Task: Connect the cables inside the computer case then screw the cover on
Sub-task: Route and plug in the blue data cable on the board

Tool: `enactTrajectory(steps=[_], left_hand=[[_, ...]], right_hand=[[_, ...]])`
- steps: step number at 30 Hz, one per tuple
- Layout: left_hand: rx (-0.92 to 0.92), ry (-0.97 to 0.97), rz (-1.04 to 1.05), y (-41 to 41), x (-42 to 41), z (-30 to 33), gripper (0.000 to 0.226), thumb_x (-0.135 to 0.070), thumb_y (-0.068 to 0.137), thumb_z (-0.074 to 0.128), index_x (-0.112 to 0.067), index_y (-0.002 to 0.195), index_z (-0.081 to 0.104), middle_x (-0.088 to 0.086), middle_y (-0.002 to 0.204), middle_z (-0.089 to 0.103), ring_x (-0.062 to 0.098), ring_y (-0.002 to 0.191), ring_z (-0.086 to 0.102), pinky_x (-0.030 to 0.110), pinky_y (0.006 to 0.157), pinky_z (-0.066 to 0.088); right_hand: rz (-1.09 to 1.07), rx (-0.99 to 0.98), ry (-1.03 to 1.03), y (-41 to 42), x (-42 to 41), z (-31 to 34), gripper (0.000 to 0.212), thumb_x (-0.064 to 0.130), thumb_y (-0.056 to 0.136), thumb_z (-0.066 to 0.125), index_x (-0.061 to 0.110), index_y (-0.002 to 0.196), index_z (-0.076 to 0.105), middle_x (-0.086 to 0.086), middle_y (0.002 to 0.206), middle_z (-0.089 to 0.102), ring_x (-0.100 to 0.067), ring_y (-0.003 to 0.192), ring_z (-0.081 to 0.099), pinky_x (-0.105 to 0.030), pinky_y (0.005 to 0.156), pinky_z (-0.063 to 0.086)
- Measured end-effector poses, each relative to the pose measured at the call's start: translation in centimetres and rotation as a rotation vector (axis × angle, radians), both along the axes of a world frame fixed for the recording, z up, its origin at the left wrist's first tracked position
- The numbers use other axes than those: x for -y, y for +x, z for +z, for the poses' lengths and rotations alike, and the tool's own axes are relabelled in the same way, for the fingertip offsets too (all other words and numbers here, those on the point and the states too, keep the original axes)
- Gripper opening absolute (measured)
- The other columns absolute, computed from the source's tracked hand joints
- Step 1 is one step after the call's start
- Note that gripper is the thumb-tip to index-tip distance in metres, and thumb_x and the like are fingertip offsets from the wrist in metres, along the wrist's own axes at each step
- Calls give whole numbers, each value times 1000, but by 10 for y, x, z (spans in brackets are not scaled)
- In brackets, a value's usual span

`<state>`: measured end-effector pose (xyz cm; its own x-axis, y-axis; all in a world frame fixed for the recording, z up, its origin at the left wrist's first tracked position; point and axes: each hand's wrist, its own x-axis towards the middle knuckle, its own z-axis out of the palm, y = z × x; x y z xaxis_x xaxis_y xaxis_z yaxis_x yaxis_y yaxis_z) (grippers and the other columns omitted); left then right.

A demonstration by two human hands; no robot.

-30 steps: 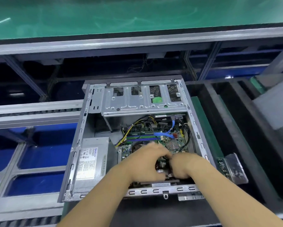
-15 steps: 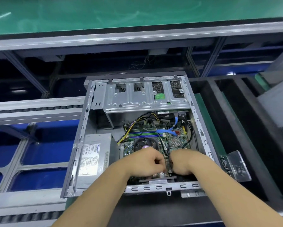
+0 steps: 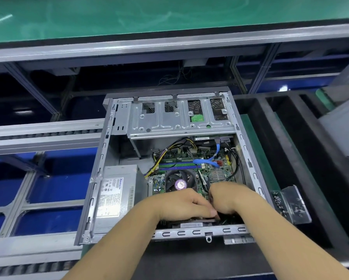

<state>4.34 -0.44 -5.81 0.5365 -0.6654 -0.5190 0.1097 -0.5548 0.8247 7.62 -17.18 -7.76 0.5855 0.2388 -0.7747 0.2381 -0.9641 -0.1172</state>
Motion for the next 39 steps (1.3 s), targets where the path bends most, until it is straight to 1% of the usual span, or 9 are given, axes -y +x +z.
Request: enactTrajectory(steps=[4,9,14,17,23,25,28,32,39], left_hand=[[-4,-53,14,1,1,0,29,-34,94,65,-14,112,75,-8,104,74,9,101,65,30,98,49],[8,-140,48,-2,0,1,26,-31,85,77,-8,96,77,-18,56,56,-3,55,46,10,57,36],[27,-133,86,-2,-2,4,35,-46,83,73,-13,91,79,-14,50,48,6,52,37,20,53,31],[75,-98,109,-1,-2,1,23,-37,92,69,-18,88,80,-14,47,45,5,50,32,19,51,29],[265,70,127,1,-6,-4,25,-39,73,85,-23,86,70,-14,66,52,5,61,47,24,59,43],[435,160,82,1,-8,-8,34,-43,70,85,-30,96,67,-14,89,59,7,85,52,31,79,50],[525,210,31,0,-9,-11,55,-46,67,81,-42,114,53,-20,122,45,9,117,32,32,105,30],[559,298,13,1,-8,-11,71,-40,65,78,-48,122,37,-18,141,25,8,136,11,34,105,8],[527,352,-33,2,-7,-14,90,-40,70,77,-52,140,22,-16,159,2,3,144,-9,42,111,-5]], right_hand=[[-2,8,11,1,-1,0,18,12,88,58,12,101,69,-5,95,70,-25,89,68,-35,76,56],[-6,57,37,2,-3,0,11,14,88,55,15,92,66,-2,87,66,-25,85,65,-36,79,57],[26,50,11,2,-3,0,10,12,87,56,16,78,55,1,75,58,-20,71,58,-30,64,48],[35,39,1,2,-3,1,11,12,87,58,16,79,53,1,77,57,-19,70,56,-30,62,45],[74,37,-15,0,-4,-1,11,9,89,54,16,81,52,1,78,54,-20,73,56,-31,66,48],[78,29,-17,1,-4,-2,10,9,91,54,14,82,53,0,82,57,-21,76,58,-32,71,52],[87,12,-15,1,-3,-5,3,14,94,58,16,95,57,-4,100,63,-25,93,64,-37,86,57],[124,-22,-33,0,-6,-8,14,17,96,58,12,107,64,-8,112,65,-27,102,65,-42,92,56],[189,-5,-62,0,-13,-6,5,16,95,55,12,94,53,-2,82,54,-24,82,58,-35,75,52]])
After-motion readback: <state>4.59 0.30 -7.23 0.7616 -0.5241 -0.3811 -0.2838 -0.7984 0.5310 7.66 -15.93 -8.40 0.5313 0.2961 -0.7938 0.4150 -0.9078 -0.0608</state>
